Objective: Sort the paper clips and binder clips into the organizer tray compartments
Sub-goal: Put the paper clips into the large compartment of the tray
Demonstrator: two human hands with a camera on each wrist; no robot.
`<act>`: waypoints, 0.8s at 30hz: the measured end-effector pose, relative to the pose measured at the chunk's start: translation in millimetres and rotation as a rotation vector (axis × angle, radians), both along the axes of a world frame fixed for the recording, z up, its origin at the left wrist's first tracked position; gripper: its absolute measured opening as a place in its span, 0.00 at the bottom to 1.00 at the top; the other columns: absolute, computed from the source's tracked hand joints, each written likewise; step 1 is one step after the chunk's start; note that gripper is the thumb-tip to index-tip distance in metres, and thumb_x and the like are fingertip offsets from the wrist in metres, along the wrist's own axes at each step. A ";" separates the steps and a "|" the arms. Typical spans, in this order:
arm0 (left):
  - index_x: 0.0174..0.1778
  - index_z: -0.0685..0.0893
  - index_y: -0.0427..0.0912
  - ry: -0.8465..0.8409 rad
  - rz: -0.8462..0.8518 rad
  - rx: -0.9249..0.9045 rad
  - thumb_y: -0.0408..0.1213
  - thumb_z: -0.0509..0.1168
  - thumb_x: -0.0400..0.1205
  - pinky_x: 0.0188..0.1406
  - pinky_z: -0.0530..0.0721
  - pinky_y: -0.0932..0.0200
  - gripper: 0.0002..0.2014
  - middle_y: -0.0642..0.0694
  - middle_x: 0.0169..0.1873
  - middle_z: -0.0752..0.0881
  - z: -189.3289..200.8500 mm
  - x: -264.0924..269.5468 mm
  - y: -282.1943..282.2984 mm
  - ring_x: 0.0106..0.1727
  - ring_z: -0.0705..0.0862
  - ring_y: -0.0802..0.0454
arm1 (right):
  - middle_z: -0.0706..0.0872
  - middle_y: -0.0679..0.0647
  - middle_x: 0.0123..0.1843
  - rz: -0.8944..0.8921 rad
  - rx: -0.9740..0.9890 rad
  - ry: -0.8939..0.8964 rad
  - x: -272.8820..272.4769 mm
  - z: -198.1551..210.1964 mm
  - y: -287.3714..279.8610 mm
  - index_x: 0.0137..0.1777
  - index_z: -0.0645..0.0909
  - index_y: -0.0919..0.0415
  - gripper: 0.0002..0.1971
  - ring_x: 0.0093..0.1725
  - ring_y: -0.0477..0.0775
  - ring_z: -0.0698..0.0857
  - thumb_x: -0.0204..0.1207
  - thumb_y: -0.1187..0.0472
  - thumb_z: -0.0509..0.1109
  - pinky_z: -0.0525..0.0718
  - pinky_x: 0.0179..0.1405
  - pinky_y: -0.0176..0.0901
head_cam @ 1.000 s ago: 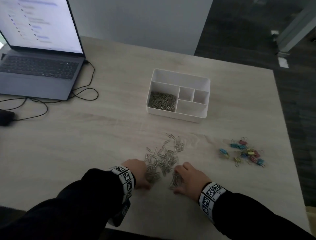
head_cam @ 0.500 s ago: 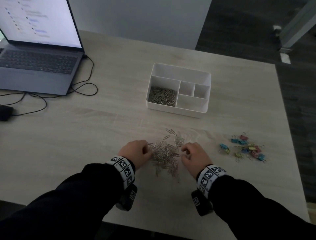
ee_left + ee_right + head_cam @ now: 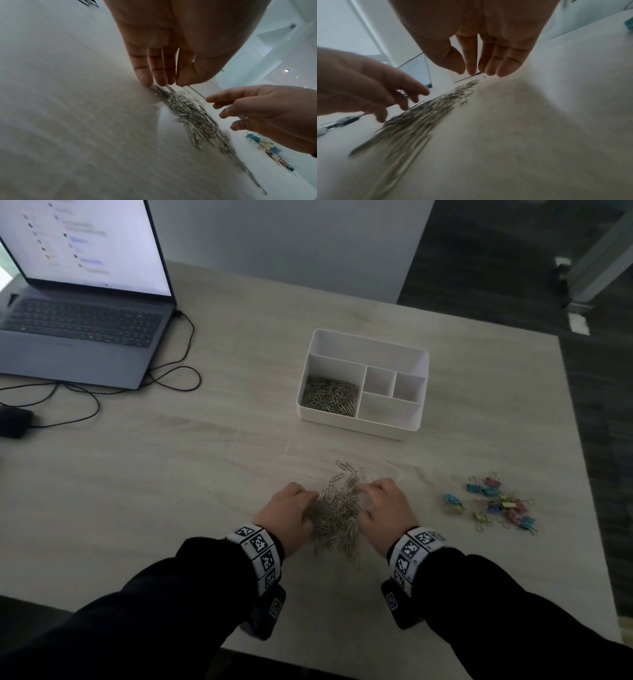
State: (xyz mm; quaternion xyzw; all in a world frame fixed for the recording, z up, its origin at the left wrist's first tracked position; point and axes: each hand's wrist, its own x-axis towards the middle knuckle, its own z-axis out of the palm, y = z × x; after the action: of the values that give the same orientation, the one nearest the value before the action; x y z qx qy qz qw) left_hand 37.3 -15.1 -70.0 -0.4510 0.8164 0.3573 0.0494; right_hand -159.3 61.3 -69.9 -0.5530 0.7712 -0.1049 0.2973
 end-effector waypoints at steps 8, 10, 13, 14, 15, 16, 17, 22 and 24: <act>0.72 0.74 0.48 -0.079 0.149 -0.020 0.37 0.64 0.74 0.64 0.79 0.51 0.27 0.42 0.63 0.74 -3.2 19.8 -6.3 0.62 0.80 0.41 | 0.61 0.51 0.75 0.056 0.179 0.160 -2.8 8.3 -50.0 0.79 0.59 0.48 0.36 0.73 0.60 0.63 0.70 0.46 0.65 0.68 0.73 0.55; 0.72 0.74 0.48 -0.071 0.138 -0.022 0.37 0.64 0.74 0.63 0.79 0.52 0.27 0.42 0.62 0.75 -3.1 19.9 -3.4 0.61 0.80 0.41 | 0.61 0.50 0.74 0.153 0.172 0.184 5.3 8.5 -52.6 0.79 0.59 0.46 0.36 0.73 0.59 0.63 0.70 0.46 0.66 0.67 0.74 0.56; 0.73 0.73 0.47 -0.068 0.117 -0.030 0.36 0.63 0.73 0.62 0.80 0.50 0.28 0.42 0.62 0.75 -4.1 20.9 -1.4 0.60 0.81 0.40 | 0.63 0.50 0.72 0.315 0.139 0.209 12.8 5.5 -42.4 0.79 0.58 0.45 0.37 0.73 0.58 0.64 0.68 0.51 0.65 0.68 0.74 0.56; 0.73 0.73 0.46 -0.069 0.105 -0.033 0.36 0.63 0.73 0.62 0.80 0.50 0.29 0.41 0.62 0.75 -4.7 21.3 -1.1 0.60 0.81 0.39 | 0.63 0.50 0.72 0.363 0.138 0.213 12.6 4.4 -36.7 0.79 0.58 0.46 0.38 0.73 0.58 0.63 0.68 0.52 0.65 0.68 0.74 0.56; 0.73 0.72 0.46 -0.071 0.091 -0.034 0.36 0.62 0.73 0.62 0.80 0.50 0.29 0.42 0.62 0.75 -5.4 21.3 -0.7 0.60 0.81 0.39 | 0.63 0.50 0.73 0.406 0.140 0.210 11.4 3.9 -31.3 0.79 0.58 0.46 0.38 0.73 0.58 0.63 0.67 0.53 0.65 0.68 0.74 0.56; 0.74 0.72 0.46 -0.075 0.076 -0.034 0.36 0.62 0.72 0.62 0.80 0.50 0.30 0.42 0.62 0.74 -5.9 20.9 -0.6 0.60 0.80 0.40 | 0.63 0.50 0.74 0.441 0.139 0.198 9.2 3.8 -26.4 0.80 0.59 0.47 0.38 0.73 0.58 0.63 0.67 0.53 0.65 0.68 0.74 0.57; 0.75 0.71 0.46 -0.082 0.059 -0.033 0.36 0.62 0.72 0.63 0.80 0.50 0.31 0.43 0.62 0.74 -6.1 20.2 -0.5 0.60 0.80 0.40 | 0.64 0.51 0.74 0.467 0.136 0.175 6.9 4.8 -22.1 0.80 0.60 0.48 0.37 0.73 0.58 0.63 0.68 0.53 0.64 0.68 0.74 0.57; 0.76 0.69 0.47 -0.101 -0.019 -0.022 0.36 0.64 0.73 0.65 0.78 0.54 0.32 0.43 0.64 0.73 -3.7 11.7 -3.8 0.62 0.79 0.42 | 0.71 0.52 0.70 0.296 0.045 0.112 -15.5 5.8 -3.0 0.76 0.70 0.51 0.32 0.68 0.59 0.70 0.69 0.54 0.62 0.71 0.73 0.55; 0.75 0.72 0.47 -0.089 -0.038 -0.029 0.35 0.64 0.72 0.63 0.78 0.55 0.31 0.42 0.62 0.75 -4.0 7.3 -6.0 0.62 0.79 0.42 | 0.69 0.52 0.70 0.151 0.085 0.138 -28.9 5.6 4.8 0.76 0.69 0.51 0.30 0.68 0.58 0.69 0.71 0.54 0.64 0.69 0.74 0.52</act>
State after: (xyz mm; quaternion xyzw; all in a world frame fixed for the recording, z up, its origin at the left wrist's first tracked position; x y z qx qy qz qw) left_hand 44.7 -21.1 -74.0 -0.4517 0.8267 0.3242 0.0859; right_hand -188.2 66.1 -64.3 -0.6025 0.7496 -0.0110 0.2737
